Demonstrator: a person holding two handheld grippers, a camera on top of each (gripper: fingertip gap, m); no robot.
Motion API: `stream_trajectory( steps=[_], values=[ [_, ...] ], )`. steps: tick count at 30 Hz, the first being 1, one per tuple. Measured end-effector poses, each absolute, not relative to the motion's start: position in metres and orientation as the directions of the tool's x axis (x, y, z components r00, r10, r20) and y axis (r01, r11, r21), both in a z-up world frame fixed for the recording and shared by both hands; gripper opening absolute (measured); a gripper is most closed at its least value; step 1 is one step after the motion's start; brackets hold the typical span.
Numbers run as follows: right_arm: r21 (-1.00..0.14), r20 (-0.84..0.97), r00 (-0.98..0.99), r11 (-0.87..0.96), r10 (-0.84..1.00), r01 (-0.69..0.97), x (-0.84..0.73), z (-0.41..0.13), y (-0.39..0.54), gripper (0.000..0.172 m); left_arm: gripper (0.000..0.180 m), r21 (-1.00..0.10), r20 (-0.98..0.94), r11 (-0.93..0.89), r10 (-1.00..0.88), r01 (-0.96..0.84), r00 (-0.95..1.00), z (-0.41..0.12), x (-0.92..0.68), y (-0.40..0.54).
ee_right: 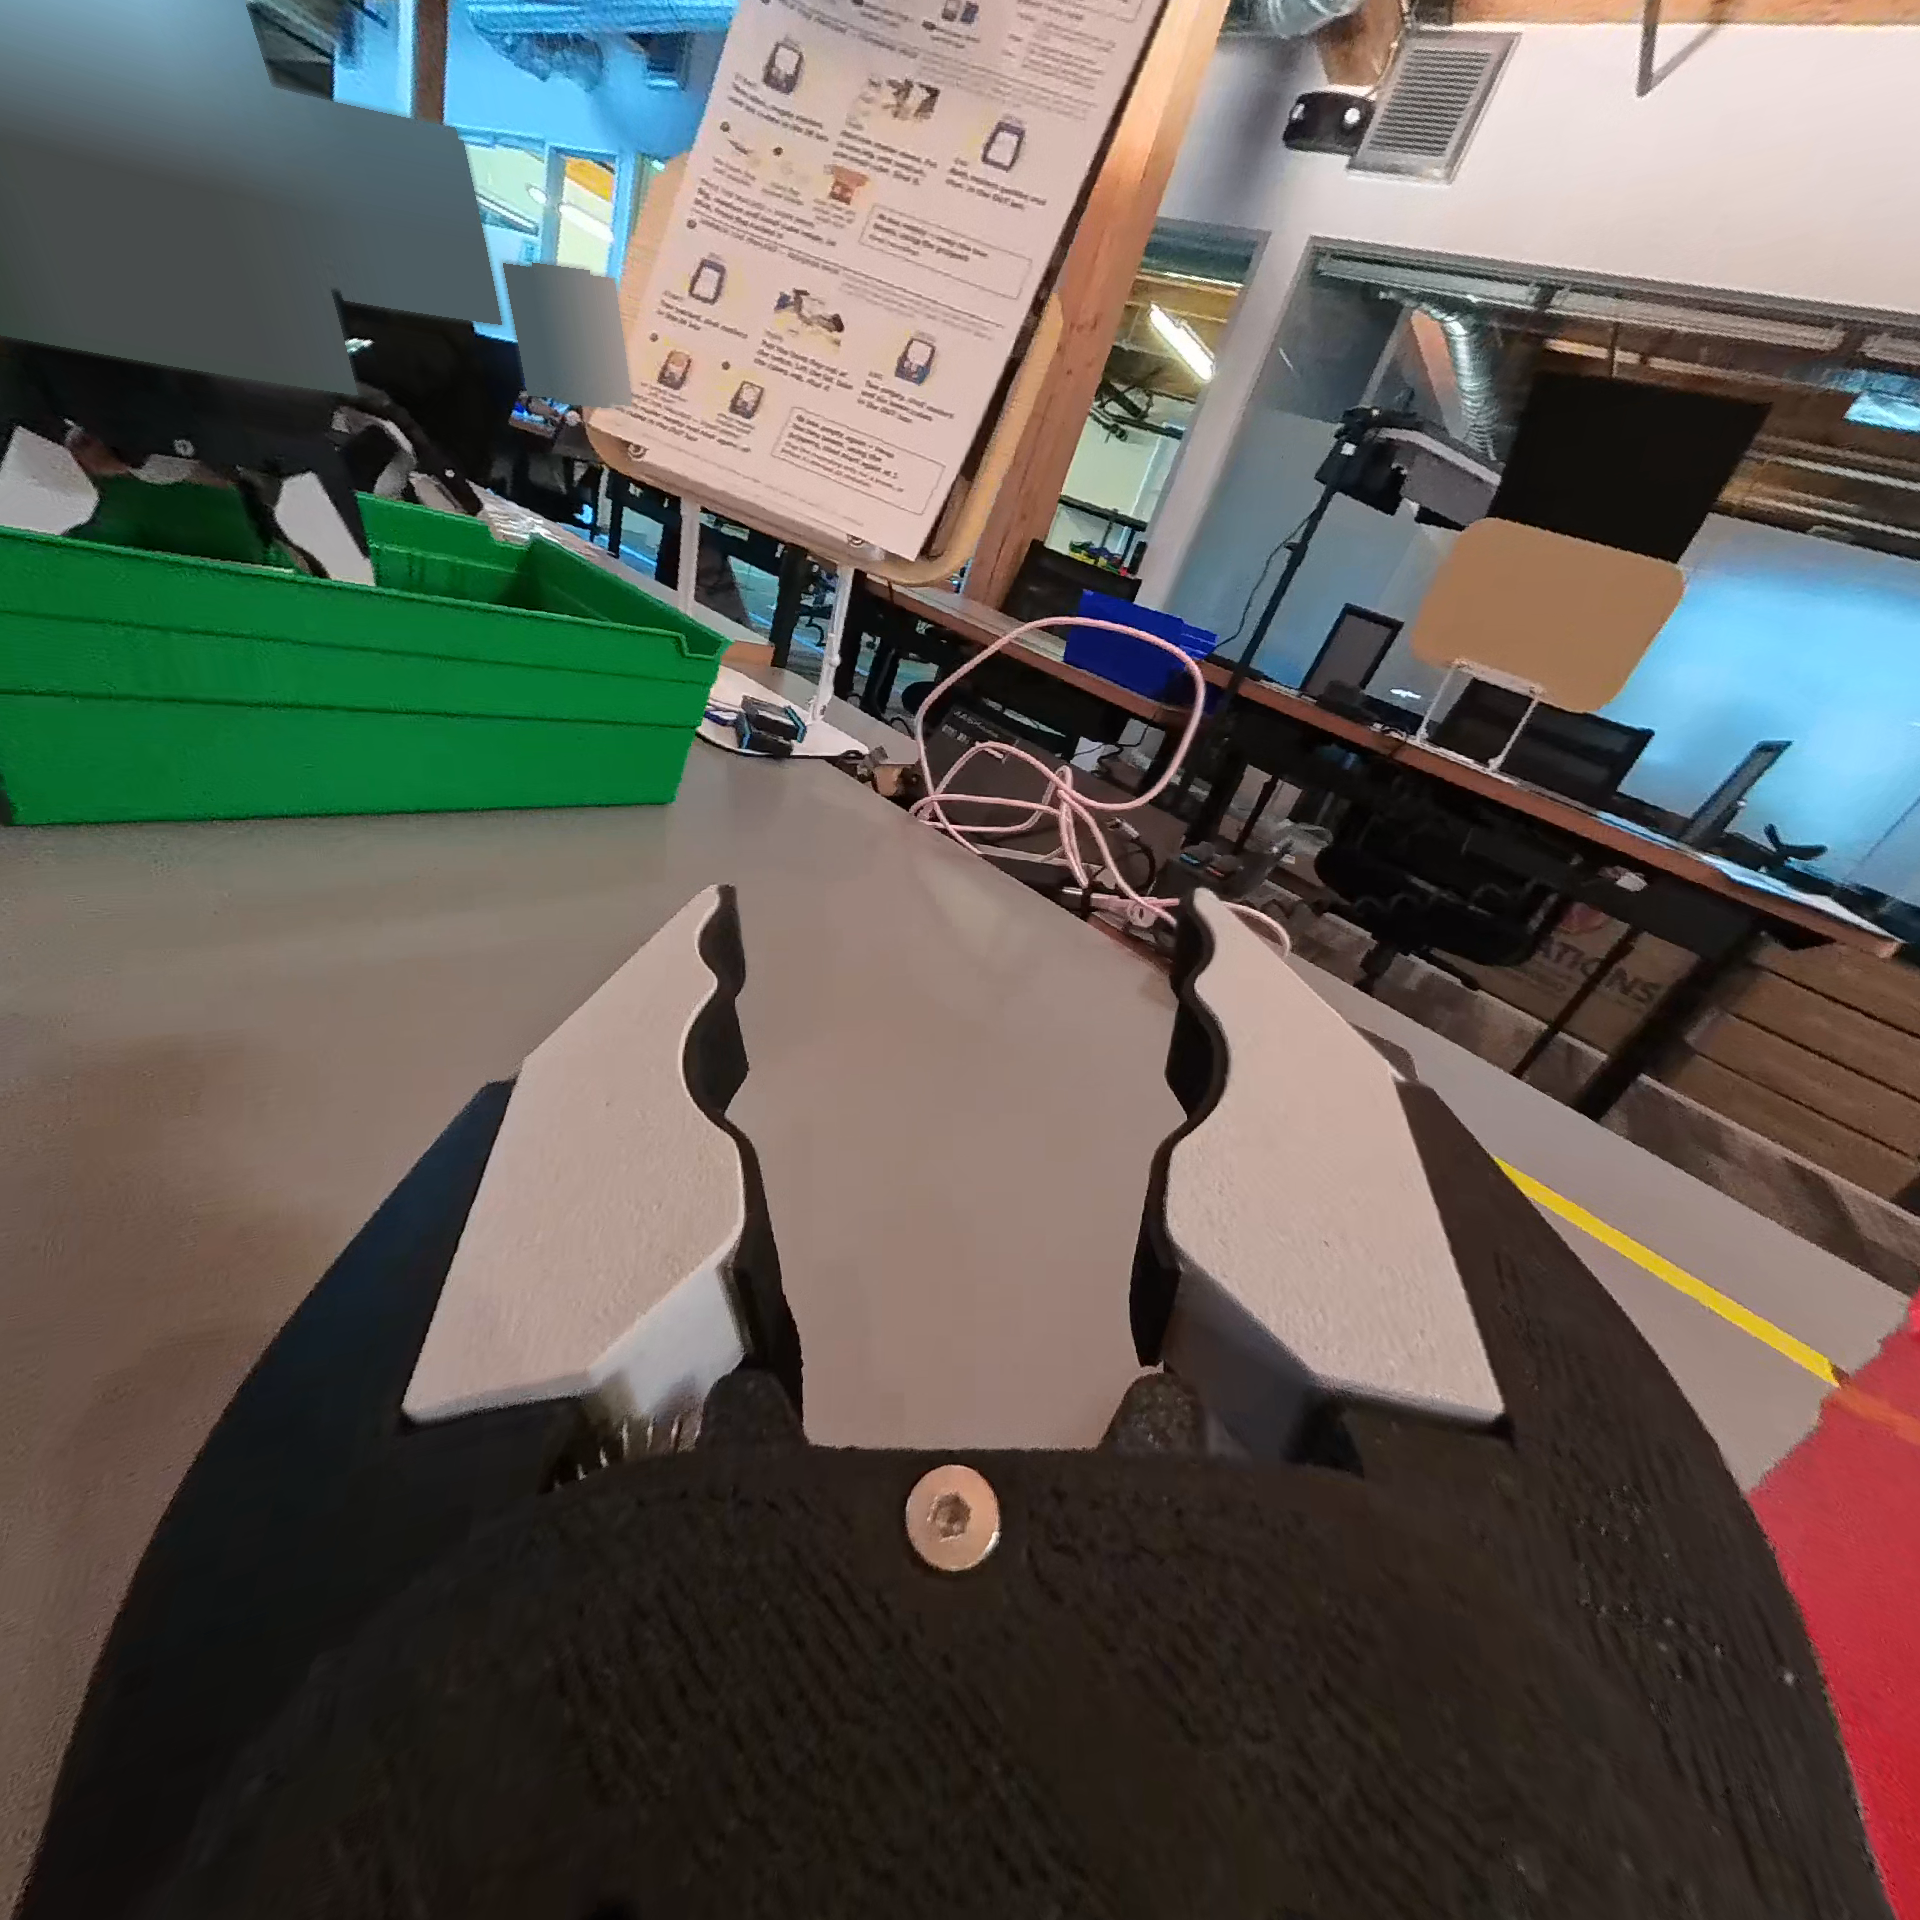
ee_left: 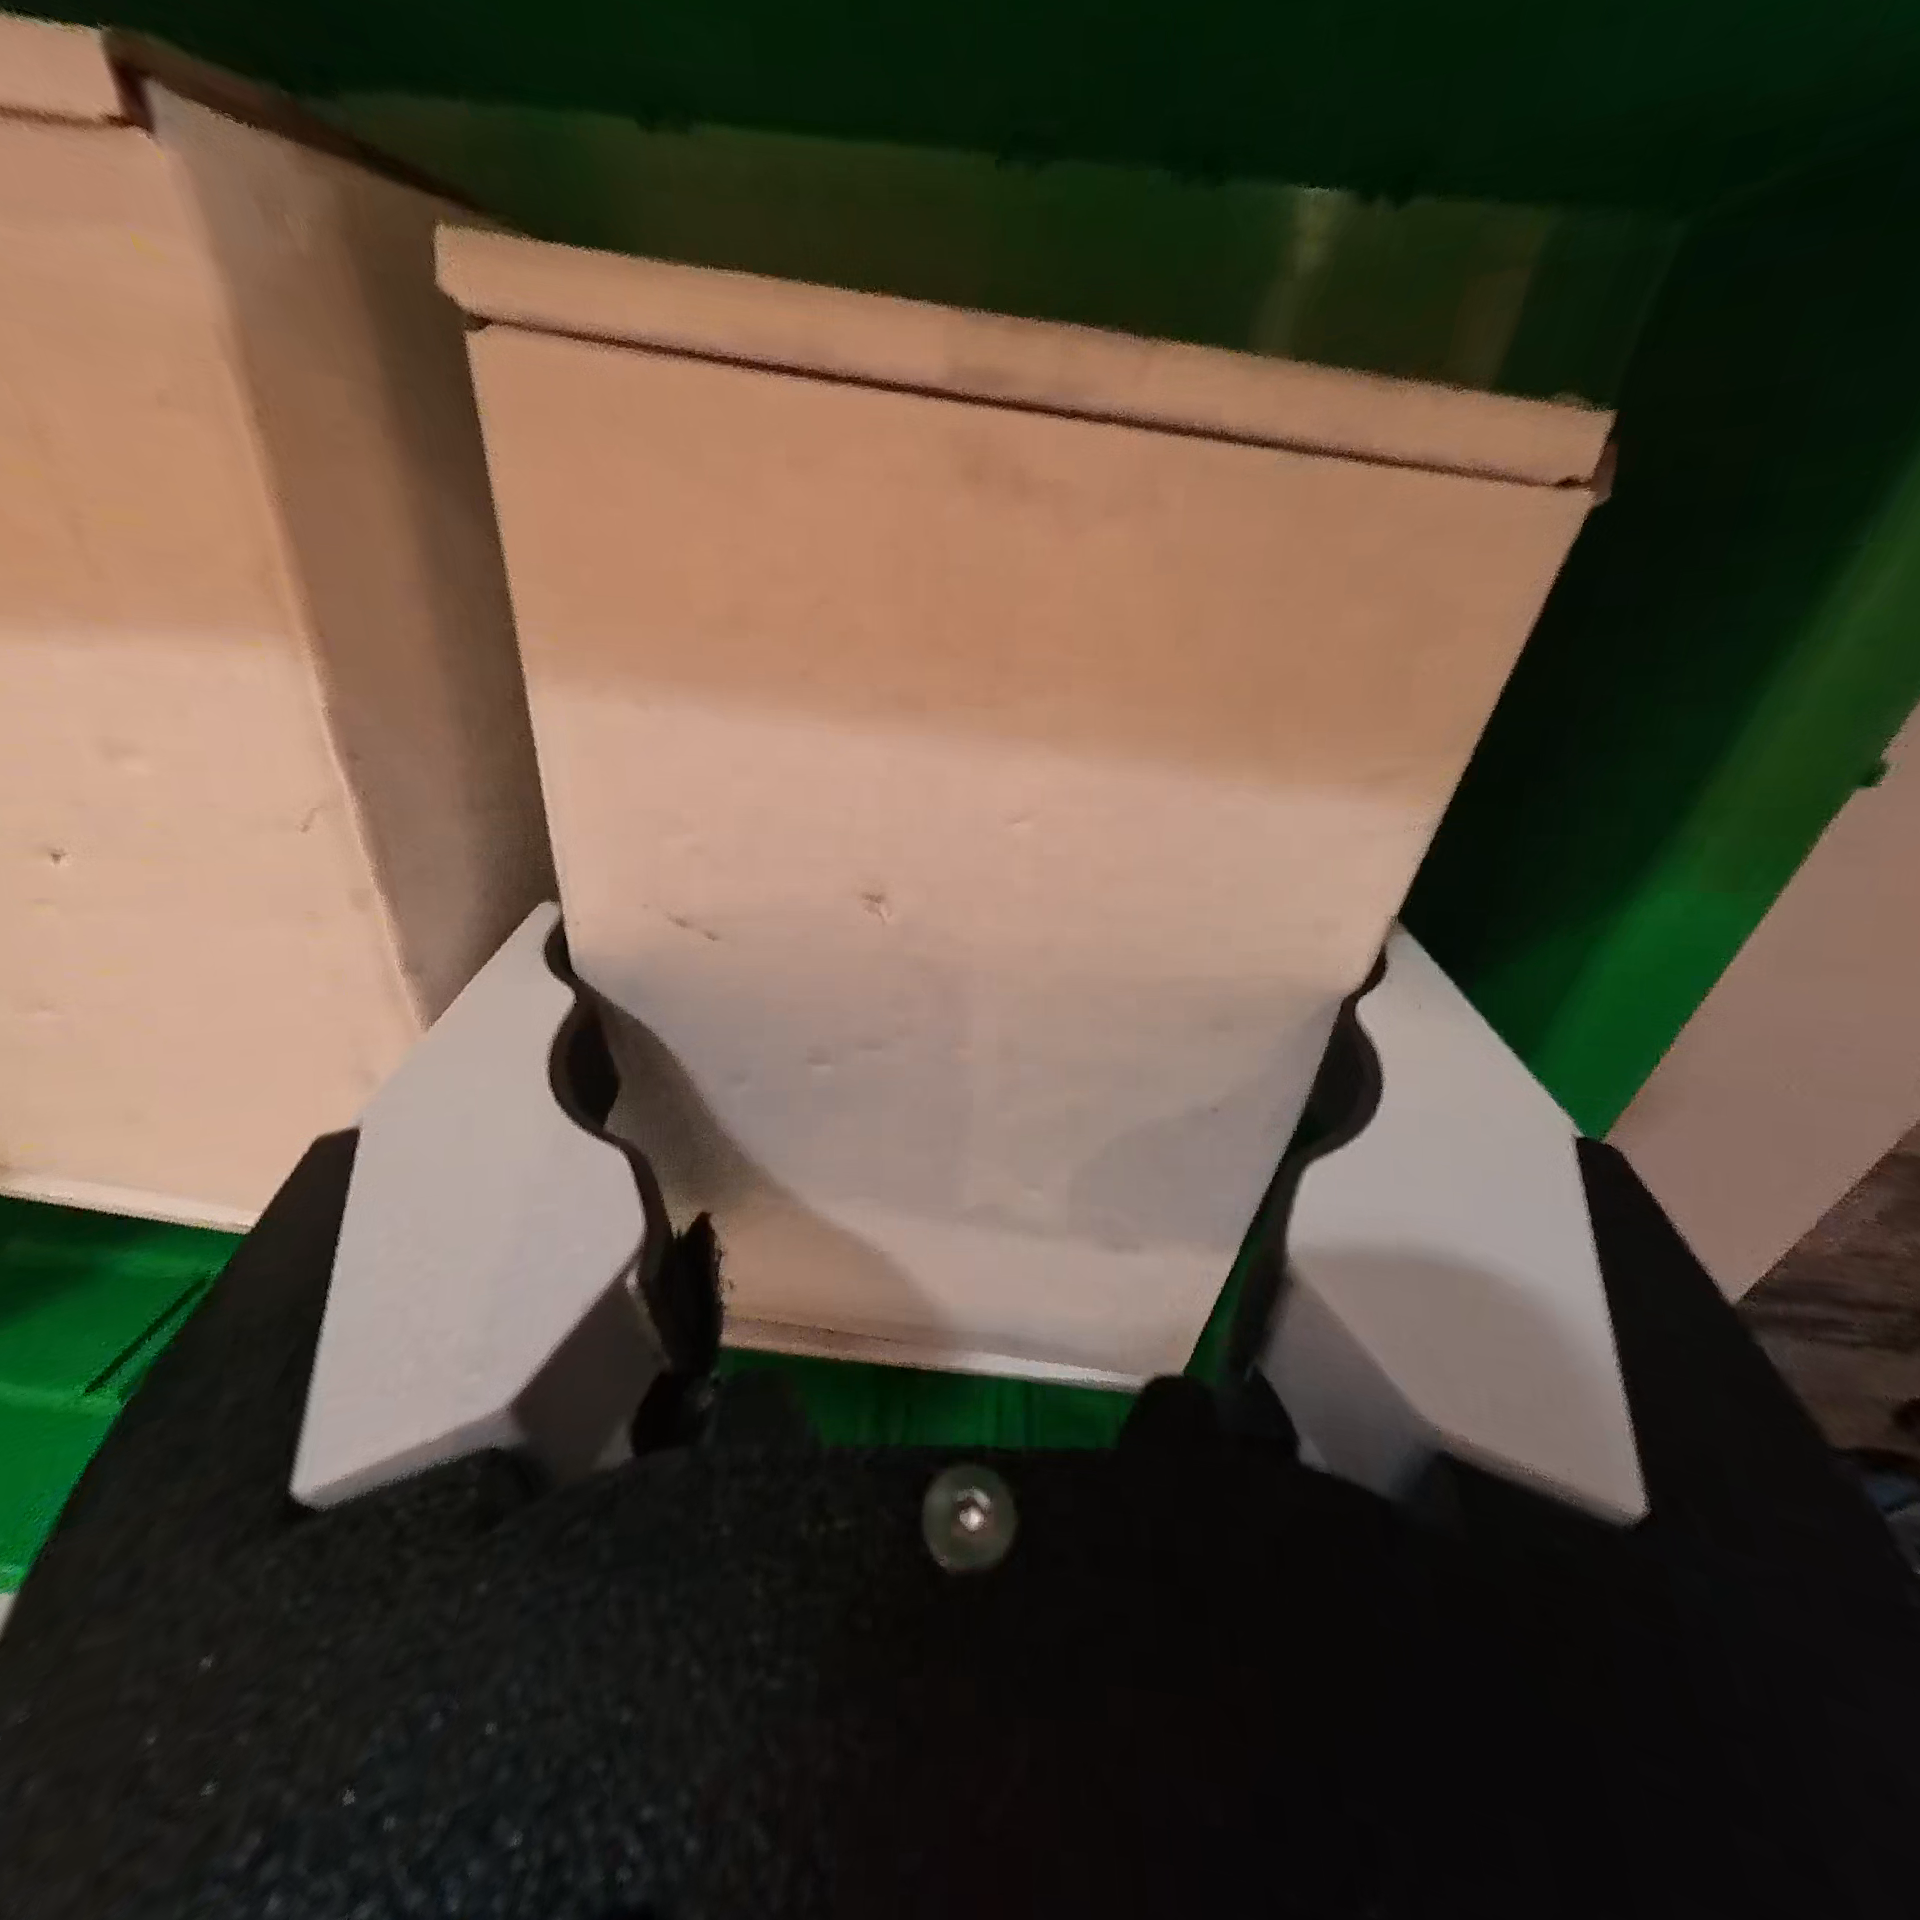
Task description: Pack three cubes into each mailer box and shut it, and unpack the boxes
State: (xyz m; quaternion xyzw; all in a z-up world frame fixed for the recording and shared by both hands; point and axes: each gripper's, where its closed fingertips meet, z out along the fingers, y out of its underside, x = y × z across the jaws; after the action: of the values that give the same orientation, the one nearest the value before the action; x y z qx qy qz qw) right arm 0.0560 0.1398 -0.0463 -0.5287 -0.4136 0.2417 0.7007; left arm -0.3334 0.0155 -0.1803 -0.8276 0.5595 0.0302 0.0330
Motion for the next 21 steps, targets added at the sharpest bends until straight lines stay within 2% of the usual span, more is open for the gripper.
stream_trajectory(
  steps=[3, 7, 14, 18, 21],
  values=[
    [-0.938, 0.334, 0.526, 0.328, 0.782, 0.109, 0.055, -0.049, 0.136, 0.081, 0.137, -0.02, -0.14, -0.379, -0.915, -0.925, 0.378, -0.177, -0.334, 0.015],
    [-0.94, 0.33, 0.516, 0.325, 0.791, 0.104, 0.056, -0.05, 0.133, 0.079, 0.134, -0.033, -0.373, -0.355, -0.863, -0.934, 0.342, -0.157, -0.337, 0.018],
    [-0.938, 0.32, 0.502, 0.342, 0.804, 0.05, 0.054, -0.042, 0.123, 0.076, 0.132, -0.129, -0.749, -0.33, -0.586, -0.935, 0.309, -0.057, -0.324, 0.024],
    [-0.927, 0.341, 0.491, 0.375, 0.802, 0.031, 0.052, -0.037, 0.115, 0.075, 0.132, -0.203, -0.791, -0.248, -0.529, -0.947, 0.308, -0.01, -0.279, 0.031],
    [-0.923, 0.346, 0.492, 0.385, 0.799, 0.023, 0.053, -0.035, 0.113, 0.075, 0.132, -0.247, -0.757, -0.176, -0.578, -0.953, 0.303, -0.005, -0.229, 0.043]
  ],
)
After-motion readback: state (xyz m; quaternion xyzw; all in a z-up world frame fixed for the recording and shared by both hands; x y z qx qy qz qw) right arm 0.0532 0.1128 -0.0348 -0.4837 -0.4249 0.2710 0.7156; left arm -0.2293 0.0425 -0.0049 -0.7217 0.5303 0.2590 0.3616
